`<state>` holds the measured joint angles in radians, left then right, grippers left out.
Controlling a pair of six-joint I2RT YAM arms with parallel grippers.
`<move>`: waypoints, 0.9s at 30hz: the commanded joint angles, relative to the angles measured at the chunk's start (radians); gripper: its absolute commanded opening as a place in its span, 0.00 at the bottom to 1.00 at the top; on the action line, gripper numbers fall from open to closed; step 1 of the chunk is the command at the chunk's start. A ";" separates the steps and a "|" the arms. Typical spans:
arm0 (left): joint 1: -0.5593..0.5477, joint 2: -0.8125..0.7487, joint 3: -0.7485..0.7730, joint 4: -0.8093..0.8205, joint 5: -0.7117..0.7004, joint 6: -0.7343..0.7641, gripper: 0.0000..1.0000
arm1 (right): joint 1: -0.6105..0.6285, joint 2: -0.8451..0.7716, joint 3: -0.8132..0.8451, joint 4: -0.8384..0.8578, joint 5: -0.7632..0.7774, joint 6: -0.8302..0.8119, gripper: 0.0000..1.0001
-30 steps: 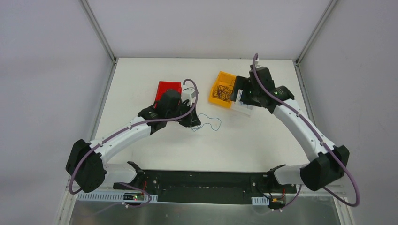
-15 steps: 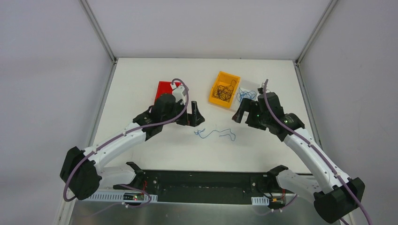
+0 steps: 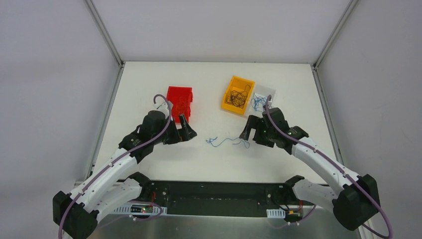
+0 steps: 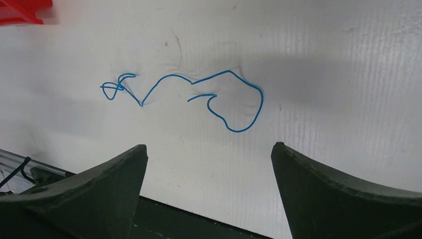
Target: Untangle the cables
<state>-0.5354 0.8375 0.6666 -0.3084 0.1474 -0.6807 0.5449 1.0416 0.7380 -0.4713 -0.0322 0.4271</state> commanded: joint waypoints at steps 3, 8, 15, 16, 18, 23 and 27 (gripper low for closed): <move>0.012 -0.018 -0.043 -0.057 0.038 -0.072 0.99 | -0.009 0.071 -0.071 0.232 -0.136 0.030 0.99; 0.032 0.047 -0.045 -0.060 0.088 -0.144 0.99 | -0.012 0.116 -0.107 0.334 -0.191 0.056 0.99; 0.034 0.062 -0.043 -0.060 0.106 -0.115 0.99 | -0.006 0.191 -0.136 0.418 -0.231 0.079 0.99; 0.034 0.069 -0.040 -0.060 0.110 -0.110 0.99 | -0.005 0.203 -0.142 0.439 -0.243 0.085 0.99; 0.034 0.096 -0.032 -0.059 0.134 -0.097 0.99 | 0.002 0.229 -0.155 0.479 -0.257 0.096 0.99; 0.034 0.160 -0.035 -0.051 0.142 -0.086 0.99 | 0.049 0.296 -0.138 0.500 -0.206 0.114 0.99; 0.034 0.214 -0.042 -0.007 0.124 -0.089 0.99 | 0.146 0.377 -0.009 0.296 -0.010 0.139 0.99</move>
<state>-0.5148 1.0164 0.6235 -0.3611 0.2649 -0.7834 0.6128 1.3521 0.6121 -0.0425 -0.2108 0.5335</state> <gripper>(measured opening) 0.990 0.993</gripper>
